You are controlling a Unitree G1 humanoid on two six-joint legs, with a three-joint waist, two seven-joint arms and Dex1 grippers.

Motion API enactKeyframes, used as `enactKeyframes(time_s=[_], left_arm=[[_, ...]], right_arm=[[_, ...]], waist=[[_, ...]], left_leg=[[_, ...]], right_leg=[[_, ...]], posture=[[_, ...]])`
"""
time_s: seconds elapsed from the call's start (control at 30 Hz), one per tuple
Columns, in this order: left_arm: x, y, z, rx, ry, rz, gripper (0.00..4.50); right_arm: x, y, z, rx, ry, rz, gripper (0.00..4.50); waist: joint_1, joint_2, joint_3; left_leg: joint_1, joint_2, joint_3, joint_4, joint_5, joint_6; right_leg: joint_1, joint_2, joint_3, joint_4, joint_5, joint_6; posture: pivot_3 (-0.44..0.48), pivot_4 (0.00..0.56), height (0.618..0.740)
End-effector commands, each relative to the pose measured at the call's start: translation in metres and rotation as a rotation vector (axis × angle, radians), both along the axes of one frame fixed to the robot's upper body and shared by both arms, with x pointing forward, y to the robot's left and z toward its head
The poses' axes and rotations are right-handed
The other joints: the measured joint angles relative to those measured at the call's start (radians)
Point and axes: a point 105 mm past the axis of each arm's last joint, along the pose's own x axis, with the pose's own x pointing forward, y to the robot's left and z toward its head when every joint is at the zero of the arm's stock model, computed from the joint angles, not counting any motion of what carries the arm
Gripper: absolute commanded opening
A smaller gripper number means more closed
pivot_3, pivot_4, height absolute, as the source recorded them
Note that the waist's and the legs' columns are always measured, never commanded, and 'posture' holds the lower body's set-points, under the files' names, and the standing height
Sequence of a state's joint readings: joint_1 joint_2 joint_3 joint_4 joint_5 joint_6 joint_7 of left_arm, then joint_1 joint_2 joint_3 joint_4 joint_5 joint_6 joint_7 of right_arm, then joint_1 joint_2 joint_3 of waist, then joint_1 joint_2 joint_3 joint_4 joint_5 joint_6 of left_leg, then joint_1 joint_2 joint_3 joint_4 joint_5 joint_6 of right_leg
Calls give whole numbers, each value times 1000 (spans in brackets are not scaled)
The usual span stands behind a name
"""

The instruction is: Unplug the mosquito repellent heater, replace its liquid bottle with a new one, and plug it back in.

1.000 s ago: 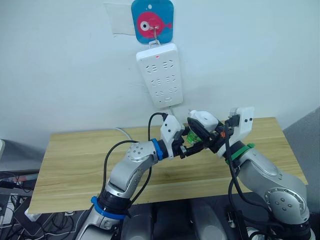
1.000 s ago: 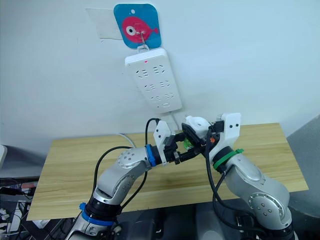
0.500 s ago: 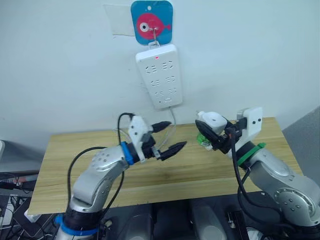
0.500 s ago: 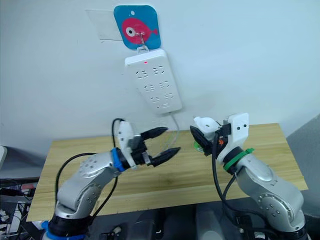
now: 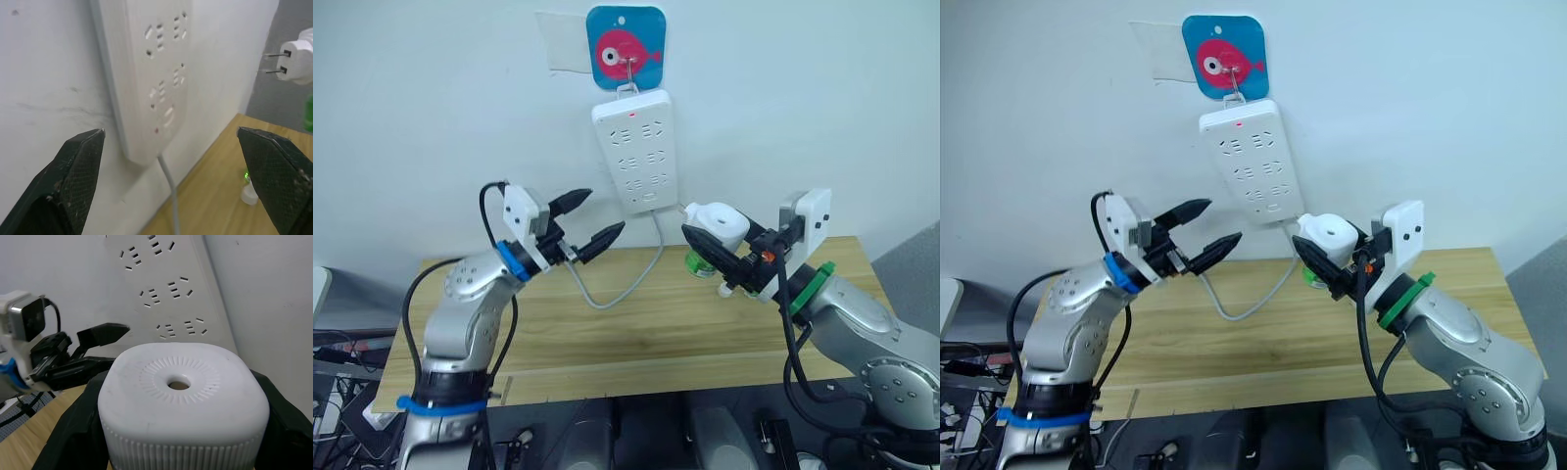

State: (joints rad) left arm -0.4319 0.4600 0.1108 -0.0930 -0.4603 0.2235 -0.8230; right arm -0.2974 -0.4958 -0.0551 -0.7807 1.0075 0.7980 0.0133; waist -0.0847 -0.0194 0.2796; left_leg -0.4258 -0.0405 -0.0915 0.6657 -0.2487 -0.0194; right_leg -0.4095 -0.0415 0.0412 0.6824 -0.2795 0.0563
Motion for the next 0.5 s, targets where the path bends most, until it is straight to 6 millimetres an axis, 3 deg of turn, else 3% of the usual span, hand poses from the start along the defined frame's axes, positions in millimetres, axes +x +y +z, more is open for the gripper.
enactKeyframes(time_s=[0.03,0.33,0.5], left_arm=[[8,-4,4,40,-50,-31,4500],[35,-32,11,59,-99,-134,4500],[37,-40,13,48,-86,-200,4500]], right_arm=[[-3,1,9,10,-33,8,2995],[-3,4,12,12,-43,0,2995],[-1,4,12,13,-47,-3,2995]], waist=[[-1,0,0],[-3,0,0],[1,0,0]], left_leg=[[0,0,0,0,0,0],[0,0,0,0,0,0],[0,0,-1,2,0,0]], right_leg=[[0,0,0,0,0,0],[0,0,0,0,0,0],[0,0,-1,1,0,0]], posture=[[-146,238,740],[-156,241,740],[-163,244,740]])
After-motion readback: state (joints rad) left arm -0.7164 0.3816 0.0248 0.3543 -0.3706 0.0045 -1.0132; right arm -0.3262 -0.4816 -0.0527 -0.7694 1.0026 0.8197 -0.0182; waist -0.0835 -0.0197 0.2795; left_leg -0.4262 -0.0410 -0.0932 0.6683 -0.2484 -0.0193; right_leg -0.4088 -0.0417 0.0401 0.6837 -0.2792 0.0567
